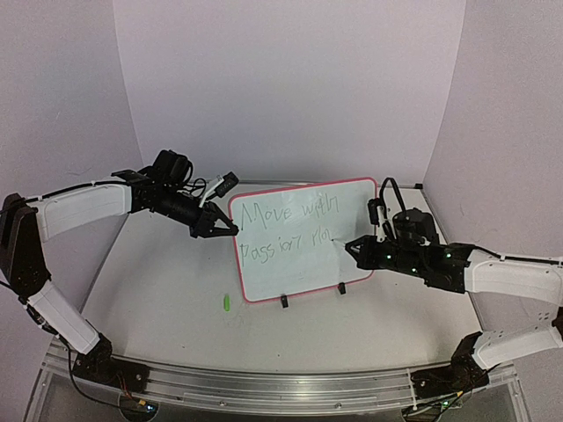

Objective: Write a sentence on the whiteboard

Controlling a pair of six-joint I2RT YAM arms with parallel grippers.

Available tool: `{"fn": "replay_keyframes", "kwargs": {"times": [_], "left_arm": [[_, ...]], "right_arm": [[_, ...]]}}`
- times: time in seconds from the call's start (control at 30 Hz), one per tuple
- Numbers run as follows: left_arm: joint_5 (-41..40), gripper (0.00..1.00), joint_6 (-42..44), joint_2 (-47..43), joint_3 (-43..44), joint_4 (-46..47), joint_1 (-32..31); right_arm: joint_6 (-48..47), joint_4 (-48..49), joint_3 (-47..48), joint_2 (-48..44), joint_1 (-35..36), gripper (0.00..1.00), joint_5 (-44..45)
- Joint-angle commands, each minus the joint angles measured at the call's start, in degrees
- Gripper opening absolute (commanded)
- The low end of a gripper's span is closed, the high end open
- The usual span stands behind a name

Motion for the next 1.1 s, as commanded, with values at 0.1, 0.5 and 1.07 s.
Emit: {"fn": "replay_keyframes", "kwargs": {"times": [0.1, 0.5, 1.07], "left_arm": [[-4.3, 0.0, 2.1, 0.8, -0.3, -1.4, -0.6], [-4.4, 0.0, 2.1, 0.9, -0.3, -1.4, -0.5], [-4.3, 0.0, 2.1, 0.9, -0.3, -1.4, -0.6]], "right_arm": [[-2.3, -0.5, 4.9, -0.1, -0.3, 0.0, 3.9], [-1.4, -0.6, 3.4, 0.1, -0.3, 0.0, 4.1], [0.3, -0.6, 0.6, -0.3, -0.3, 0.0, 5.5]]}}
